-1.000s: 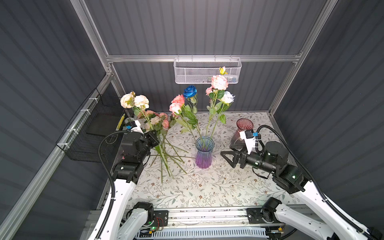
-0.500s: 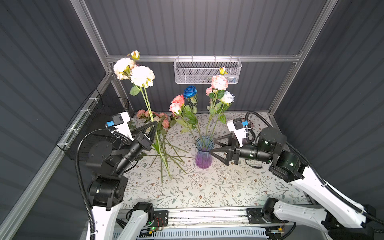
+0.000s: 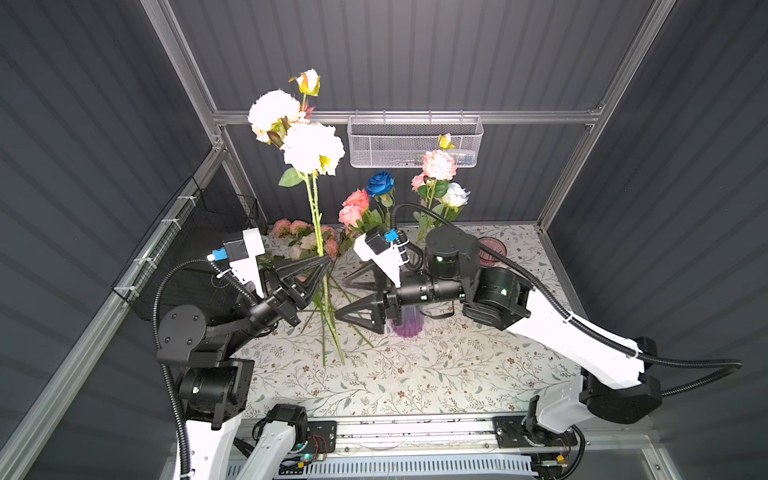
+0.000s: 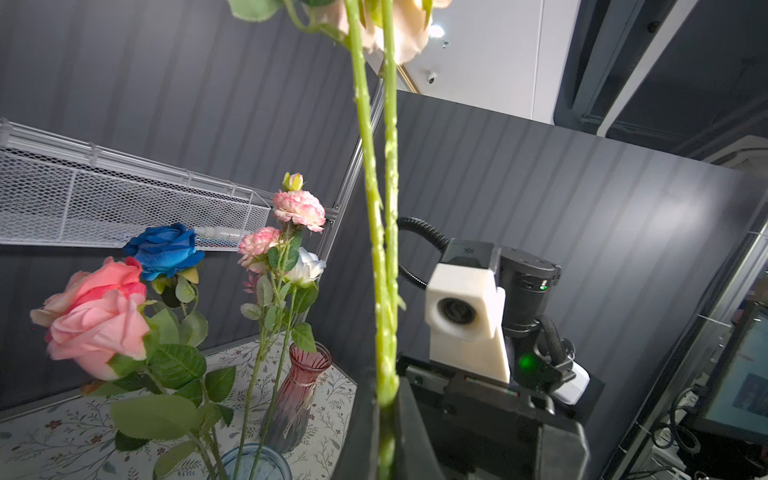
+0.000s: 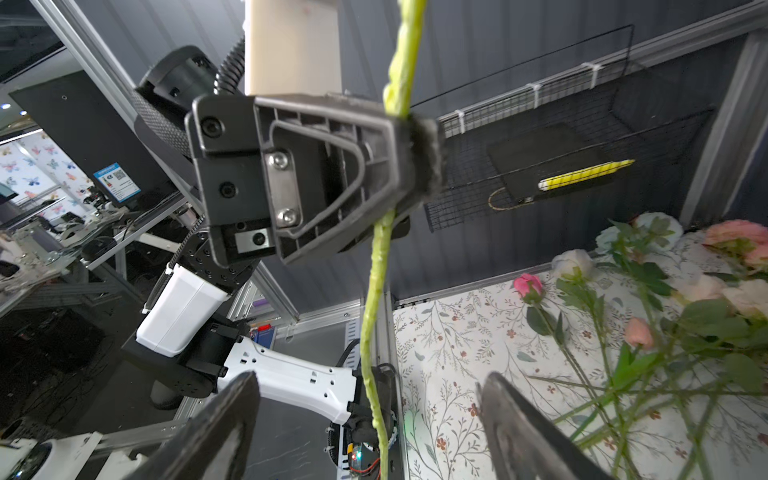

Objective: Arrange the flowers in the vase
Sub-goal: 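Lift the cream roses with the left gripper while the right closes on the stem above, then carry the cream roses to the vase with the right gripper while the left releases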

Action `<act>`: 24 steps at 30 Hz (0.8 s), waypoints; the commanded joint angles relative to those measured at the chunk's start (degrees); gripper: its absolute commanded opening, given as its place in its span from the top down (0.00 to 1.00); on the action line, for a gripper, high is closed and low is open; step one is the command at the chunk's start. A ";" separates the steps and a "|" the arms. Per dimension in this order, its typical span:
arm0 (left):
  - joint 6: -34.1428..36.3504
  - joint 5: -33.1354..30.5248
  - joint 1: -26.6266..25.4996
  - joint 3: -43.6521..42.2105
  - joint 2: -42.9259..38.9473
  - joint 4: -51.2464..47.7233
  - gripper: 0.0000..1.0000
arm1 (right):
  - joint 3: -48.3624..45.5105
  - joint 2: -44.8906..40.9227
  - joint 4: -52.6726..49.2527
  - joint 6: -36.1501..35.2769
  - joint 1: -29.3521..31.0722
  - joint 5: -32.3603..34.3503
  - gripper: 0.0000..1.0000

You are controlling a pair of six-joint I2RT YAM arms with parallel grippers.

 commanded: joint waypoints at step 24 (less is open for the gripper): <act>-1.39 -3.78 0.03 -1.83 -3.02 0.73 0.00 | -14.76 -11.32 10.35 -1.84 -2.53 9.37 1.00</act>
